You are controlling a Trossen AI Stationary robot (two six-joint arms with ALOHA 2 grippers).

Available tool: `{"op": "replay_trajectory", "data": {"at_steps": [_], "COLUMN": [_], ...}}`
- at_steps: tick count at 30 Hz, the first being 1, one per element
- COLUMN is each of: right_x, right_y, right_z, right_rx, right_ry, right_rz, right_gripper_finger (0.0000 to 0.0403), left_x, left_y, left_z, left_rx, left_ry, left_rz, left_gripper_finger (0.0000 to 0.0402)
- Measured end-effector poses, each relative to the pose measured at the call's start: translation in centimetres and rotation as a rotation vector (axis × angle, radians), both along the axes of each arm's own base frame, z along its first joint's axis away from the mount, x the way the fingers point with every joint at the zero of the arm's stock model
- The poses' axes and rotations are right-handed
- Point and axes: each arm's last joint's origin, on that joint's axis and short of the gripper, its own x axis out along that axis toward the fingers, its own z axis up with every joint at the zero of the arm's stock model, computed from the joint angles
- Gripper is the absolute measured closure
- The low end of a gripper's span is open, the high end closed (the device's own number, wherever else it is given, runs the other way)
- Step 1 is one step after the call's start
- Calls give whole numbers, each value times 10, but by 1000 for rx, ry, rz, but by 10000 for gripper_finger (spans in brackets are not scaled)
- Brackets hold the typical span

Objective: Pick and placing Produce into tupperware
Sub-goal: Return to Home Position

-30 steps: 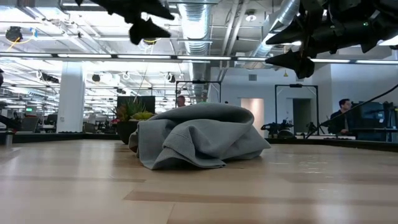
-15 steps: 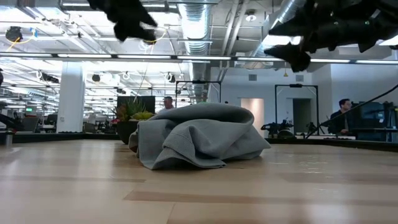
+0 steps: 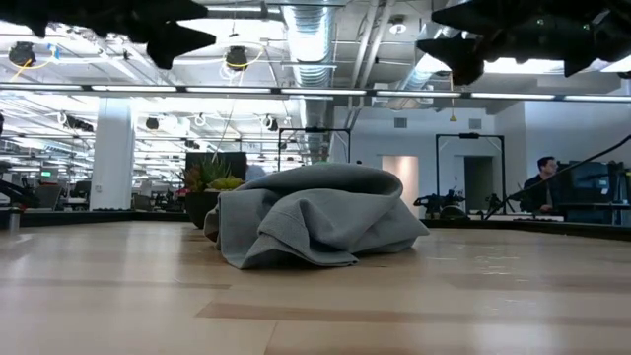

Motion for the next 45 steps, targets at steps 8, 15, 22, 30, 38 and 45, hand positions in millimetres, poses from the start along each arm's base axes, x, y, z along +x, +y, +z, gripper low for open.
{"op": "replay_trajectory", "data": {"at_steps": [8,15,22,30,38,45], "right_x": [-8,-42,-47,-48,-70,-89], "right_y": [-5,0,4,4,-2,5], "right_z": [-9,-43,-50,-49,-37,-24], "right_rx": [6,74,87,51,28,-1], "right_ry": [-102,-351,-352,-350,-374,-533], "right_rz": [43,45,85,146,239,53], "right_gripper_finger": [121,121,121,121,121,121], "left_x": [-19,-29,-36,-44,-49,-53], "left_y": [-2,-3,-7,-16,-24,-28], "left_z": [-32,-48,-58,-64,-64,-62], "left_rx": [37,17,10,39,16,17], "left_ry": [-155,-248,-299,-376,-372,-385], "left_rz": [-11,-31,-11,-16,-17,33], "left_gripper_finger": [134,134,134,134,134,134]}}
